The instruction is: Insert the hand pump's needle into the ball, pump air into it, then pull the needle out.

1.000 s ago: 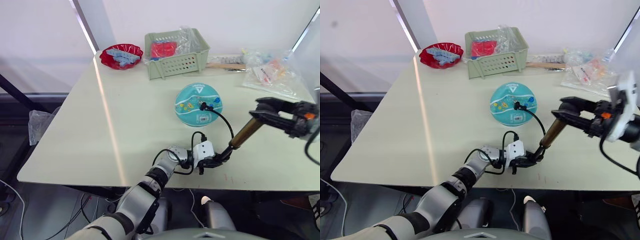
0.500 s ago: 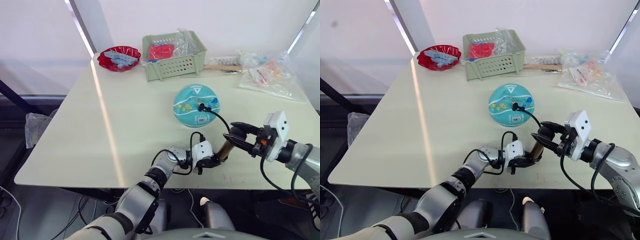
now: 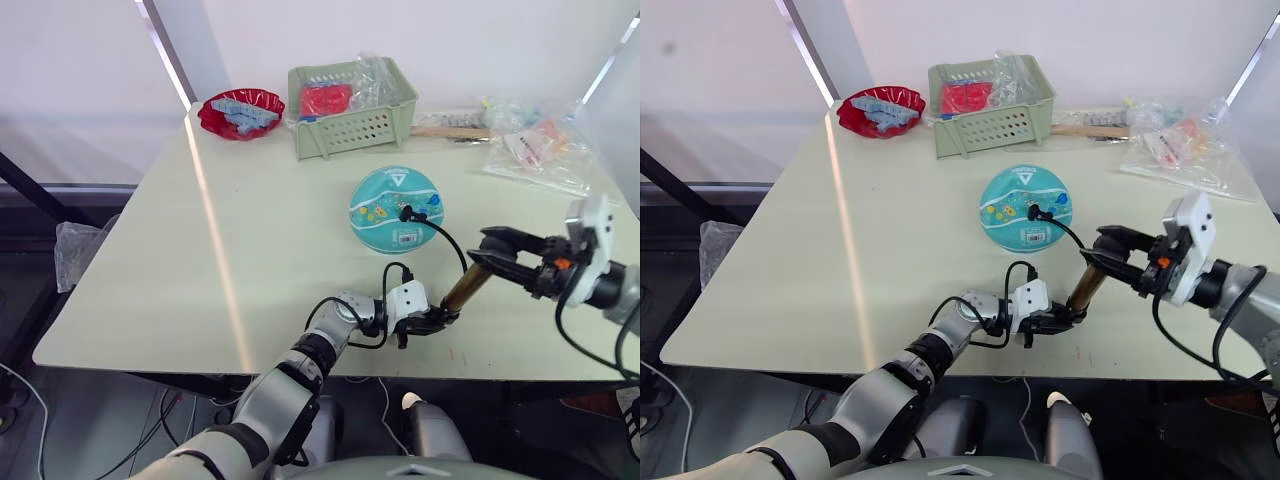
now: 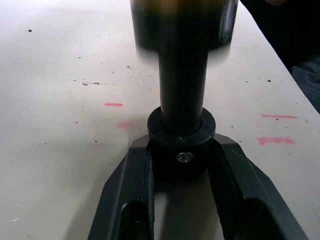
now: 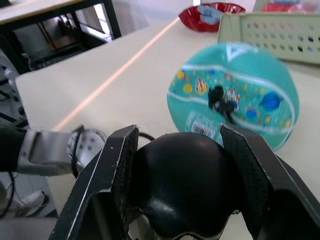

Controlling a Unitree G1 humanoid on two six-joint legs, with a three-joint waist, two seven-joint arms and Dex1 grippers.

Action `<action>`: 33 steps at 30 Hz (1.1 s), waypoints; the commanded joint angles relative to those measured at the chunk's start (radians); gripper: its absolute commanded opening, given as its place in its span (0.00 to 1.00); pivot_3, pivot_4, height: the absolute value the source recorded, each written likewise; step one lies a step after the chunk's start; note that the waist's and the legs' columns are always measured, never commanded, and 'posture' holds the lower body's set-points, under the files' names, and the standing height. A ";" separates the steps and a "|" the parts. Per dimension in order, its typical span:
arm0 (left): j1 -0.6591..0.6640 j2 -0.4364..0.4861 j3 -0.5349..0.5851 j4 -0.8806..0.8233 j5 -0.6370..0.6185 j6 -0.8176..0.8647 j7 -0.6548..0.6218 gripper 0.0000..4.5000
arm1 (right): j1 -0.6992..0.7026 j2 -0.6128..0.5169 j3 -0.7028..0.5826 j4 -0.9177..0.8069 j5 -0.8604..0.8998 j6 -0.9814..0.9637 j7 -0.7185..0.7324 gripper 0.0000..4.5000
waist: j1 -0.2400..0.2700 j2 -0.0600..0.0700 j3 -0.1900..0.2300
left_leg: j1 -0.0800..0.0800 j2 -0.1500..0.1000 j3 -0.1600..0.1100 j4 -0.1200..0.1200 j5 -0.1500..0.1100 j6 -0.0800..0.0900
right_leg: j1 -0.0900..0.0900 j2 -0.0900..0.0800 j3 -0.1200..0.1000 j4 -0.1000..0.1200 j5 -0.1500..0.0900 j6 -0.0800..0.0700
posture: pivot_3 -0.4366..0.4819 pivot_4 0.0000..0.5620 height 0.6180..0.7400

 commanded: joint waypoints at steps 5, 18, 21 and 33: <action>0.038 0.022 -0.022 0.080 0.043 0.054 -0.002 0.25 | -0.156 -0.122 -0.212 0.046 0.189 0.075 -0.023 0.46 | 0.000 0.000 0.005 | 0.000 0.000 0.001 0.000 0.000 0.000 | 0.000 -0.001 0.000 0.000 0.000 0.000 | 0.48 0.27 0.97; 0.038 0.017 -0.021 0.079 0.043 0.054 -0.001 0.25 | -0.181 -0.190 -0.248 0.088 0.236 0.160 -0.015 0.46 | 0.004 0.000 0.007 | -0.001 0.000 0.001 0.000 0.000 0.000 | -0.001 -0.001 0.000 0.000 0.001 -0.002 | 0.48 0.27 0.97; 0.040 0.016 -0.021 0.077 0.043 0.054 0.001 0.25 | -0.111 -0.140 -0.183 0.036 0.170 0.136 -0.018 0.46 | 0.003 -0.001 0.006 | -0.001 0.000 0.000 0.000 0.000 0.000 | 0.000 -0.001 0.000 0.000 0.000 0.000 | 0.48 0.27 0.97; 0.040 0.016 -0.023 0.075 0.045 0.056 0.005 0.25 | 0.073 0.039 0.078 -0.002 -0.114 -0.032 -0.059 0.46 | -0.004 -0.008 -0.003 | 0.003 0.001 0.000 0.000 0.000 0.000 | 0.002 0.001 0.000 0.000 -0.001 0.001 | 0.48 0.27 0.97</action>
